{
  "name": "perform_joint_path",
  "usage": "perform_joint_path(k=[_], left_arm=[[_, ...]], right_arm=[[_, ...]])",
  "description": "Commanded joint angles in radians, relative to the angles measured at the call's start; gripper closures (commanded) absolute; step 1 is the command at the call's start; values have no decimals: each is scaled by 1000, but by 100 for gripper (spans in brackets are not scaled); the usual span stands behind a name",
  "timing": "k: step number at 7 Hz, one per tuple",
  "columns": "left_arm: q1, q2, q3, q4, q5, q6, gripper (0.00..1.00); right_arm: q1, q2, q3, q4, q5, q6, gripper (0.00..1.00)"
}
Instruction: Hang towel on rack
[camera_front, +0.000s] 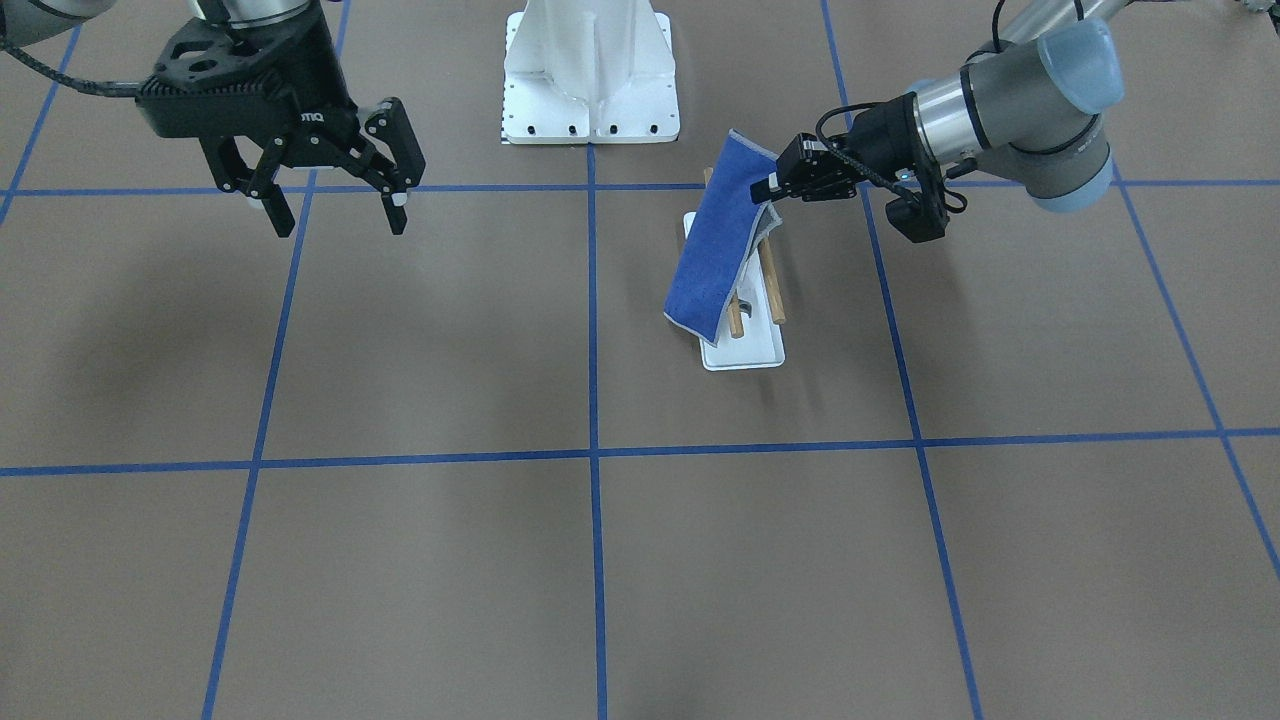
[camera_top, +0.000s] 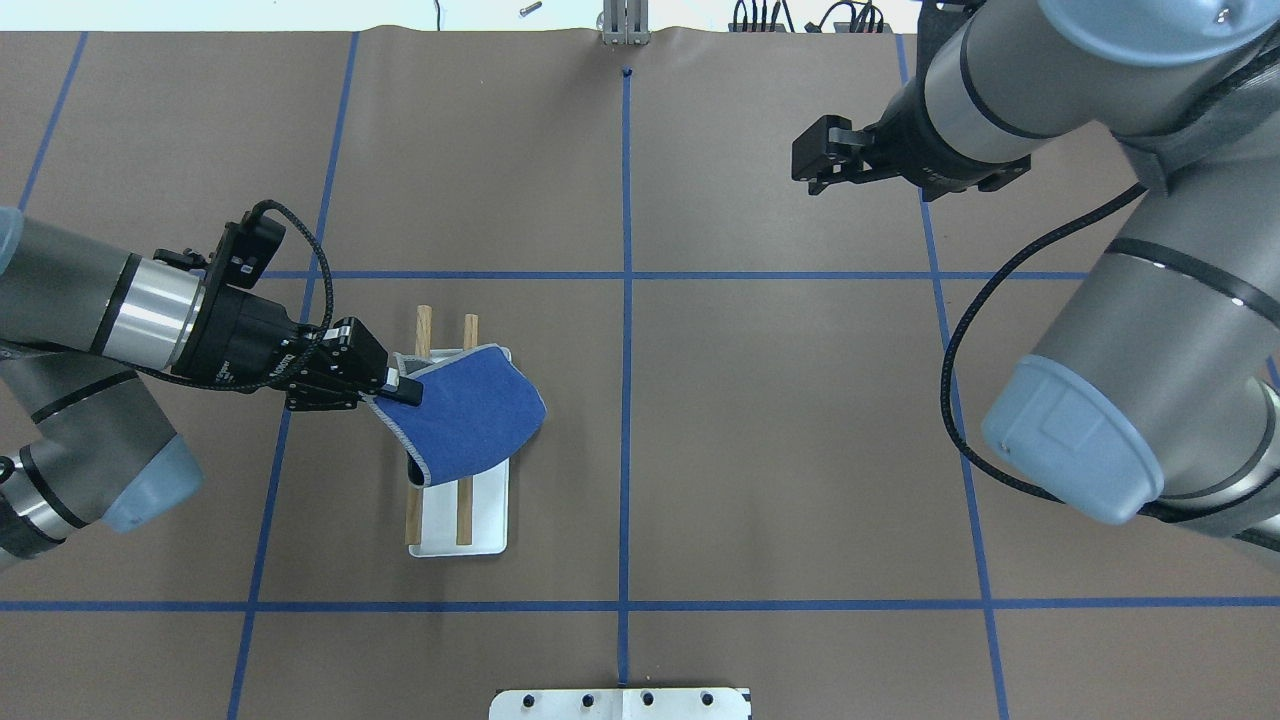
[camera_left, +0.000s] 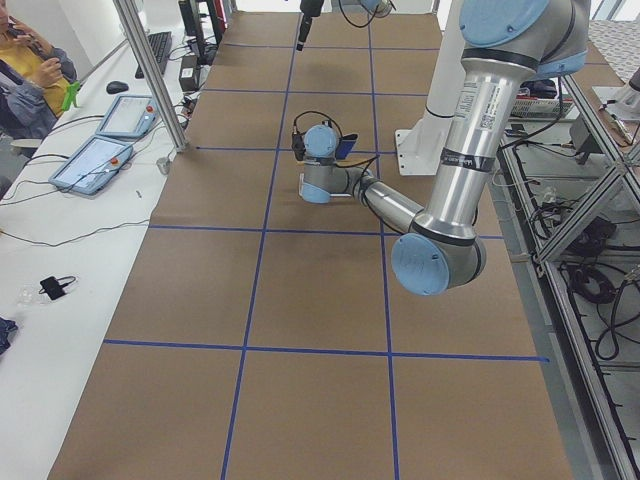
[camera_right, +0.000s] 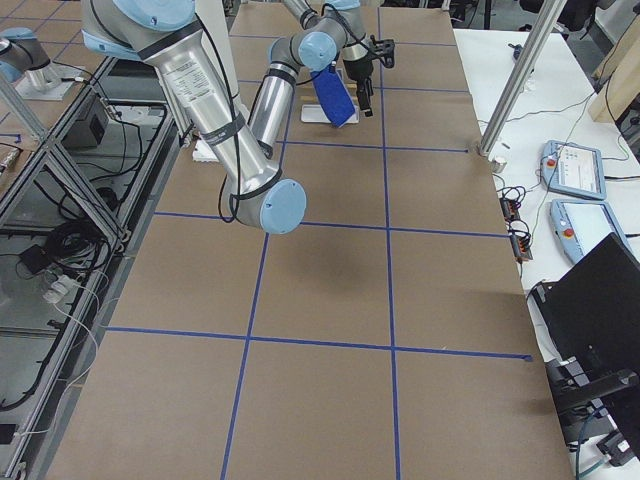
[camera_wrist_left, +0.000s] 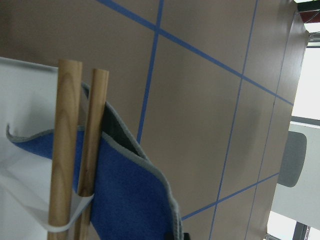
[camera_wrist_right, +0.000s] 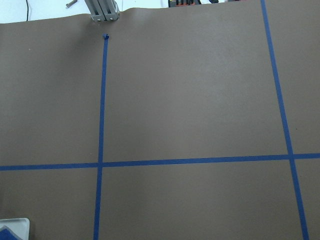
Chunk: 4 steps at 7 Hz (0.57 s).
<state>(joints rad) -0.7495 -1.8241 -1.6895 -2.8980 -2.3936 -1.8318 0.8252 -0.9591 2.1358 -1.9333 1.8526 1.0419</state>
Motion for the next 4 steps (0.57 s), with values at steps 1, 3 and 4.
perform_joint_path(k=[1, 3, 4], left_arm=[[-33, 34, 19, -52, -10, 3, 100], [-112, 35, 59, -53, -63, 6, 100], [-117, 32, 79, -53, -65, 8, 100]], right_arm=[[52, -47, -5, 1, 23, -83, 0], [54, -47, -10, 1, 23, -85, 0], [54, -47, -10, 1, 23, -85, 0]])
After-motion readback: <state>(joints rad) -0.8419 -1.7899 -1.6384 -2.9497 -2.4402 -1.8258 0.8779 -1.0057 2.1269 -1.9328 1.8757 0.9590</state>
